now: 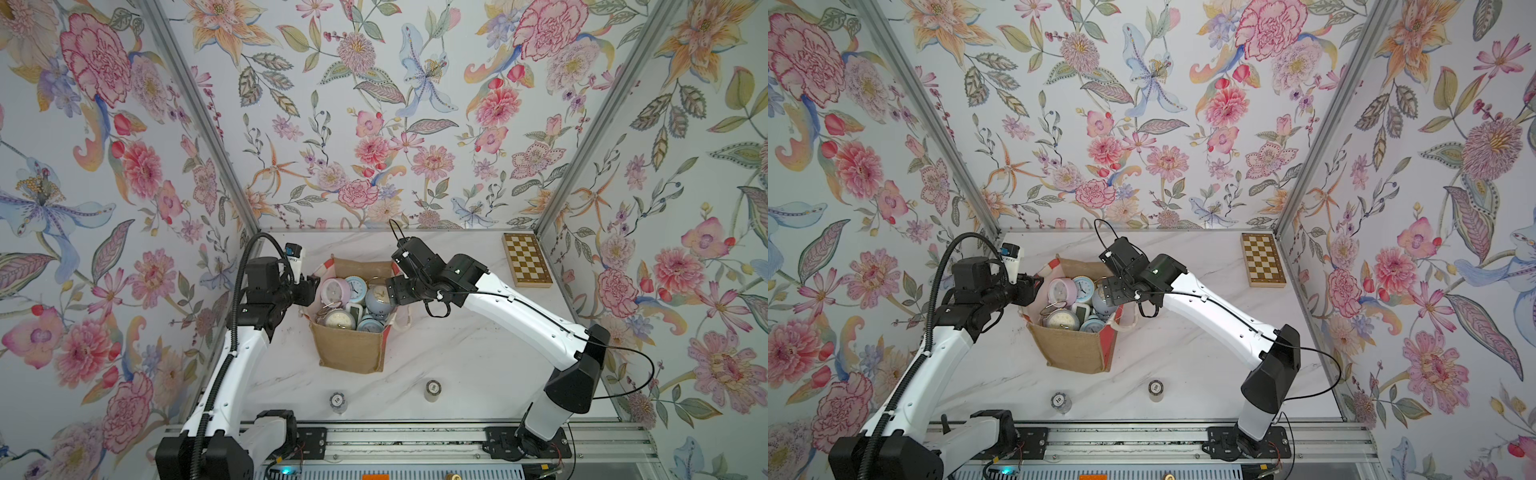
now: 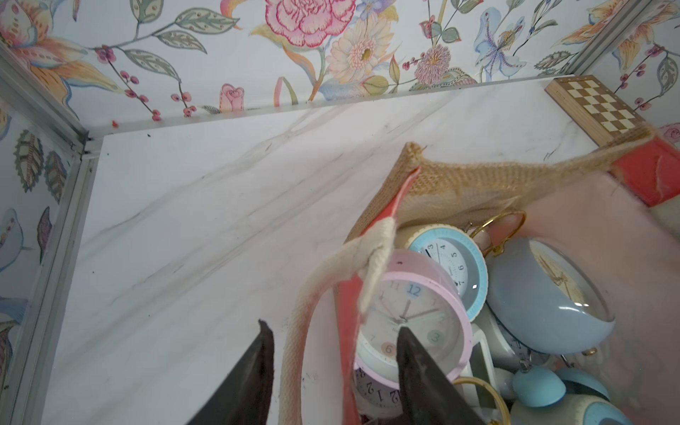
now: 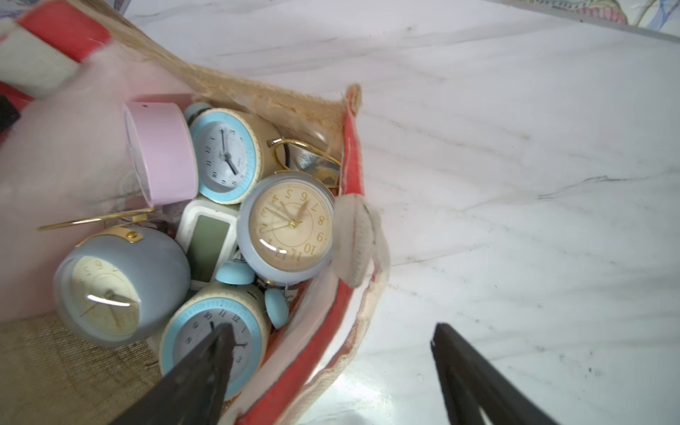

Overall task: Put the alarm clock into the canvas bag
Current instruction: Place the alarm at the canvas bag, then move the canvas bag to the center of the board.

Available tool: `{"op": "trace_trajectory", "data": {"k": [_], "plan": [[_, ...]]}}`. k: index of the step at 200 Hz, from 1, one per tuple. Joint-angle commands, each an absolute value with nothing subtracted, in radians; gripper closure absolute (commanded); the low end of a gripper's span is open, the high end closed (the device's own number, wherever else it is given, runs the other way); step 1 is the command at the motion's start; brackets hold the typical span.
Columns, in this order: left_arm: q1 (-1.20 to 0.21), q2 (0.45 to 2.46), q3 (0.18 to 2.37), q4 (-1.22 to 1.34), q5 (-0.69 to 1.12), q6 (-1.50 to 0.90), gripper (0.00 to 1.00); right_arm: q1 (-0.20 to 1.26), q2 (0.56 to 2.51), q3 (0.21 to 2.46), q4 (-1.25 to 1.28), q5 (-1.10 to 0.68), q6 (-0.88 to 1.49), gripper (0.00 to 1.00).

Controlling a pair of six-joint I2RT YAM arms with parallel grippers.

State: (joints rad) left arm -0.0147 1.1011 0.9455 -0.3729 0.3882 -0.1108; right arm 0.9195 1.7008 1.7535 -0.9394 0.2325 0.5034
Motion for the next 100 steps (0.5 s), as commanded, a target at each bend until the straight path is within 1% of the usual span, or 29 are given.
{"op": "trace_trajectory", "data": {"k": [1, 21, 59, 73, 89, 100], "plan": [[-0.023, 1.097, 0.946, -0.453, 0.393, -0.138, 0.46, 0.903, 1.656, 1.658, -0.853, 0.13, 0.58, 0.2], [-0.022, 1.104, 0.937, -0.461, 0.415, -0.138, 0.53, 0.89, 1.631, 1.577, -0.728, 0.009, 0.609, 0.29], [-0.023, 1.115, 0.93, -0.436, 0.507, -0.164, 0.75, 0.855, 1.635, 1.522, -0.616, -0.108, 0.635, 0.52], [-0.025, 1.12, 0.928, -0.416, 0.551, -0.181, 0.84, 0.842, 1.638, 1.516, -0.591, -0.133, 0.636, 0.63], [-0.034, 1.123, 0.927, -0.38, 0.589, -0.209, 0.95, 0.826, 1.638, 1.517, -0.569, -0.159, 0.629, 0.79], [-0.046, 1.128, 0.928, -0.345, 0.609, -0.233, 1.0, 0.813, 1.633, 1.521, -0.556, -0.169, 0.622, 0.88]]}}
